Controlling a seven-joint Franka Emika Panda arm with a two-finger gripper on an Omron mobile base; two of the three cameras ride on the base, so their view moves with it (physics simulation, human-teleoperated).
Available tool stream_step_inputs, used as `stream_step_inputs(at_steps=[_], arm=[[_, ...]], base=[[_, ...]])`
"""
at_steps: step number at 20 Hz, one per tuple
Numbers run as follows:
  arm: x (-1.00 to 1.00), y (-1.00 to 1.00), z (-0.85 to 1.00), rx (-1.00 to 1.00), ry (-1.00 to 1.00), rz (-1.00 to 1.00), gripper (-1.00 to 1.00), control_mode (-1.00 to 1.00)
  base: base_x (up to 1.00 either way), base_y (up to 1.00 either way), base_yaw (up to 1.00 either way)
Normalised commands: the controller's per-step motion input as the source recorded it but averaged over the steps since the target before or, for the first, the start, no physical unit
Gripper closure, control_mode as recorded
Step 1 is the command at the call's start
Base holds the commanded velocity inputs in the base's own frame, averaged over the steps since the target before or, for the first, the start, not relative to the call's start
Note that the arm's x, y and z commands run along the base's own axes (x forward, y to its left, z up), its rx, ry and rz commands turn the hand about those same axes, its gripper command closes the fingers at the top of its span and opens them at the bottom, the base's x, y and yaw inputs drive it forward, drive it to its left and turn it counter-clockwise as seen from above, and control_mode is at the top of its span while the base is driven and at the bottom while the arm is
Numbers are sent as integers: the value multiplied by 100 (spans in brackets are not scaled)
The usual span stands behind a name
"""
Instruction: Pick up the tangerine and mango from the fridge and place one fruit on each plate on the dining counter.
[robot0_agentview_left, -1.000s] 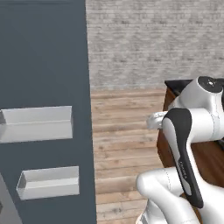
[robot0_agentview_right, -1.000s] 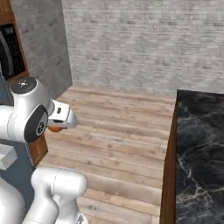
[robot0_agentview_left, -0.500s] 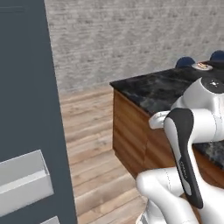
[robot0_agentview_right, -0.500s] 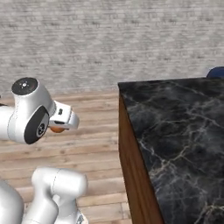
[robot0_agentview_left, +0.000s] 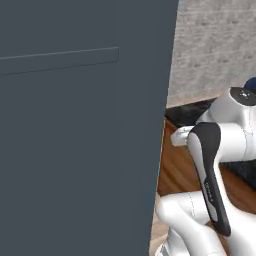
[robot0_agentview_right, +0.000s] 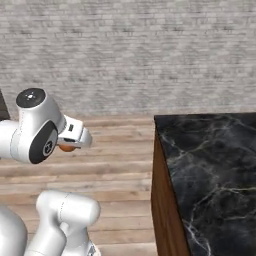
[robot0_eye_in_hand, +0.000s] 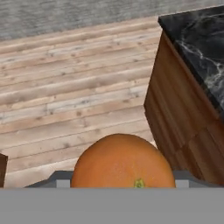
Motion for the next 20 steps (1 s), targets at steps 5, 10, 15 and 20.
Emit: stream_step_inputs(at_steps=[5, 10, 15, 20], arm=[[0, 0, 0, 0, 0, 0, 100, 100], [0, 0, 0, 0, 0, 0, 100, 100], [0, 0, 0, 0, 0, 0, 100, 100], [0, 0, 0, 0, 0, 0, 100, 100]], base=[[100, 18, 11], [100, 17, 0], [100, 16, -6], [100, 29, -29]])
